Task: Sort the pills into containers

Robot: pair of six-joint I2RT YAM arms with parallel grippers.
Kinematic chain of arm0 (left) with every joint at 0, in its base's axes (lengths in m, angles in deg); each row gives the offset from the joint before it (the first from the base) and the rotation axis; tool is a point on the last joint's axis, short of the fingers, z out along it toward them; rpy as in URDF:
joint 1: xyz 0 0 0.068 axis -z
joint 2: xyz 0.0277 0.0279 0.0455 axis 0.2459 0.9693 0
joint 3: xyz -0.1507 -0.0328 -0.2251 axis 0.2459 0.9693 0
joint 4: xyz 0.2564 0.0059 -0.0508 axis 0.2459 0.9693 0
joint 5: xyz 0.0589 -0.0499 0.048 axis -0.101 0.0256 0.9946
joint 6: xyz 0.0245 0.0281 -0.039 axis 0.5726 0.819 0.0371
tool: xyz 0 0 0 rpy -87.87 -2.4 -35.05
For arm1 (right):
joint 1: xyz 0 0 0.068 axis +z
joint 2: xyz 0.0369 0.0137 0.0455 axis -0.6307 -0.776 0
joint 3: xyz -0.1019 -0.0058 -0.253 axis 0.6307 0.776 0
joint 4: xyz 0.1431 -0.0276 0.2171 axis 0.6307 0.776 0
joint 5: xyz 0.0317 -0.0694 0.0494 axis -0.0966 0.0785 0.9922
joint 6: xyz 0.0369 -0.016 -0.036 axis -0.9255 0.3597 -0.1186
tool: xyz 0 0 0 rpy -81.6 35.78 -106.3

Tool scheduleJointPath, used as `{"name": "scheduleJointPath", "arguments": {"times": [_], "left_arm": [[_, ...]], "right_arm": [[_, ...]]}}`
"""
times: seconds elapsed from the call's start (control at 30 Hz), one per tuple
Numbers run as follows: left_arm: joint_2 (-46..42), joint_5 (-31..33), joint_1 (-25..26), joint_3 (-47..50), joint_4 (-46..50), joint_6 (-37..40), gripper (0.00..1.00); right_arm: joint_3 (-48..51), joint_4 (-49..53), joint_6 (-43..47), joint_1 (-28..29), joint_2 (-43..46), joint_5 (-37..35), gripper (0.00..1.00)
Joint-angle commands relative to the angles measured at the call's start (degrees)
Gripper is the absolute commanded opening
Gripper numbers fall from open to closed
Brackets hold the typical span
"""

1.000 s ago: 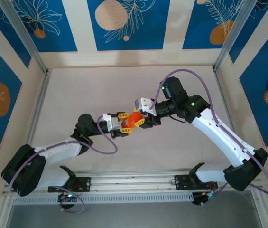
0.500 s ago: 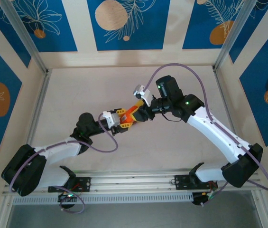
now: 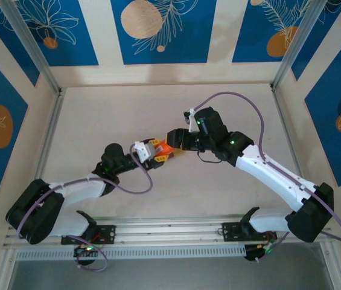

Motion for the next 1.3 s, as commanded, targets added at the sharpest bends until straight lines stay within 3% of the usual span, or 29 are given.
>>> {"name": "scheduleJointPath", "arguments": {"times": [0.0, 0.17, 0.67, 0.8, 1.0, 1.27], "left_arm": [[-1.7, -2.5, 1.5, -1.0, -15.4, 1.3, 0.0], [-2.2, -3.1, 1.7, -0.3, -14.4, 1.9, 0.0], [-4.5, 0.0, 1.8, 1.5, -15.6, 2.1, 0.0], [-3.4, -0.4, 1.8, 1.3, -15.7, 1.5, 0.0], [-2.3, -0.2, 1.8, 1.5, -17.0, 0.2, 0.0], [-2.2, -1.2, 1.7, 1.0, -16.0, -0.2, 0.0]], "right_arm": [[1.6, 0.7, -10.6, 0.7, -0.2, -7.3, 0.56], [1.9, -0.1, -12.6, 0.5, 0.4, -9.6, 0.66], [4.7, 1.5, -7.0, -3.2, 3.1, -11.9, 0.65], [3.6, -2.7, 2.3, -4.2, 5.1, -9.2, 0.65], [-3.7, 0.2, 19.6, -7.8, 6.9, -5.7, 0.63], [-6.9, 2.3, 47.4, -8.6, 10.5, 10.7, 0.61]]}}
